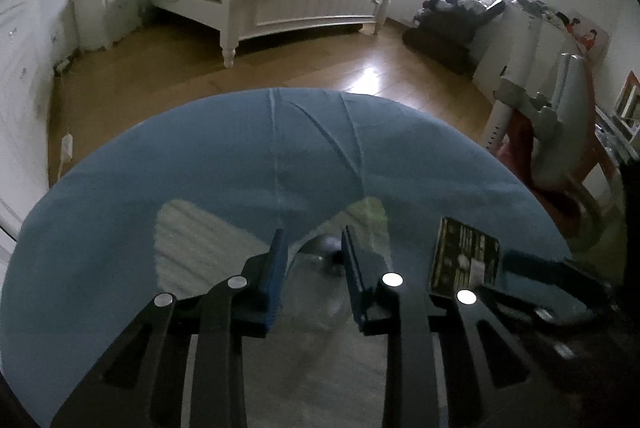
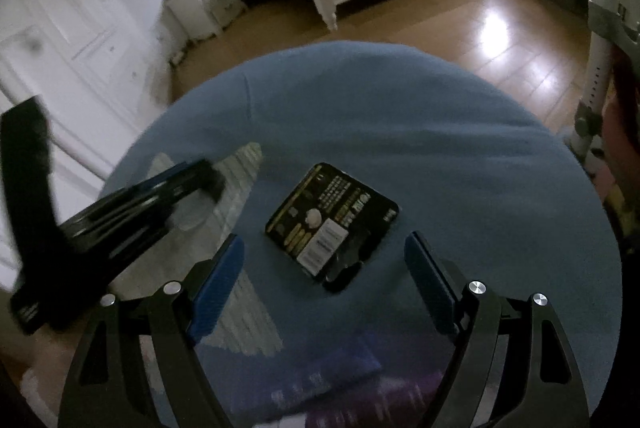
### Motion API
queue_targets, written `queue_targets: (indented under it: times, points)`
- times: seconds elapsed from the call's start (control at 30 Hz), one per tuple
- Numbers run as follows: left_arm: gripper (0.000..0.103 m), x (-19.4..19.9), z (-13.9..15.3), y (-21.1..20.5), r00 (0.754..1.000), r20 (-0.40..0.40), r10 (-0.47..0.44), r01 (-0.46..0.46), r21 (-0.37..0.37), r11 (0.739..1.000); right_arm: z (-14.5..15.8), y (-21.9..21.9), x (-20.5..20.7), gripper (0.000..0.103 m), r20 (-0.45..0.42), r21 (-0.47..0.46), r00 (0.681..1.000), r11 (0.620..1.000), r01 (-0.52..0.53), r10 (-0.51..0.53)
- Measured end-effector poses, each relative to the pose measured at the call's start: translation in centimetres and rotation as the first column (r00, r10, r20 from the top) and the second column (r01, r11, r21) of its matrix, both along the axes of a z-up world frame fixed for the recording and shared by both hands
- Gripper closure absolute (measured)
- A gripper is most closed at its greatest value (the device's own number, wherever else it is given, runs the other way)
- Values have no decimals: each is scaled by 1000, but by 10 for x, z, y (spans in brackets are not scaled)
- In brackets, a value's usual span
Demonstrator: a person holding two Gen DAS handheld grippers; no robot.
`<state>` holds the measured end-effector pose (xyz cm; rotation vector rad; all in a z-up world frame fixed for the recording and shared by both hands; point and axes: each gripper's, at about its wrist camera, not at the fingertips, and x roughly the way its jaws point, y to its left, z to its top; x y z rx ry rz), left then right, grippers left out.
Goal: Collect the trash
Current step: 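Grasp the clear lidded cup with the left tool while the right tool grasps the black card package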
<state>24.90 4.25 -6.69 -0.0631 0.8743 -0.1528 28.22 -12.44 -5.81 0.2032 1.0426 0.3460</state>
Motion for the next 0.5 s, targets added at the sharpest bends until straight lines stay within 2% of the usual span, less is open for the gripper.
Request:
queue_targets:
  times: [0.1, 0.13, 0.17, 0.23, 0.27, 0.3, 0.33, 0.43, 0.5]
  points:
    - [72, -6, 4, 4, 1000, 6, -5, 5, -12, 1000, -6, 14, 9, 21, -4, -45, 1000, 999, 1, -1]
    - [68, -6, 6, 6, 1000, 10, -8, 8, -22, 1000, -7, 19, 9, 21, 6, -70, 1000, 998, 3, -3]
    - [63, -6, 7, 7, 1000, 15, -8, 8, -25, 1000, -8, 24, 10, 21, 12, -99, 1000, 995, 1, 0]
    - [43, -9, 10, 5, 999, 36, -6, 6, -8, 1000, -10, 36, 11, 27, 38, -177, 999, 984, -17, 24]
    - [39, -10, 11, 3, 999, 46, -11, 12, -1, 1000, -12, 41, 10, 27, 54, -227, 998, 974, -24, 37]
    - [31, -11, 13, 1, 998, 53, -18, 18, 5, 1000, -13, 42, 9, 27, 61, -236, 997, 971, -27, 43]
    - [26, -11, 13, -2, 998, 60, -26, 25, 16, 1000, -15, 40, 7, 28, 64, -227, 997, 974, -26, 42]
    - [21, -9, 9, -9, 998, 57, -42, 38, 58, 998, -16, 29, 2, 28, 65, -185, 997, 982, -22, 35]
    - [21, -4, 3, -9, 999, 28, -39, 38, 42, 998, -16, 15, -2, 28, 61, -139, 998, 990, -7, 15]
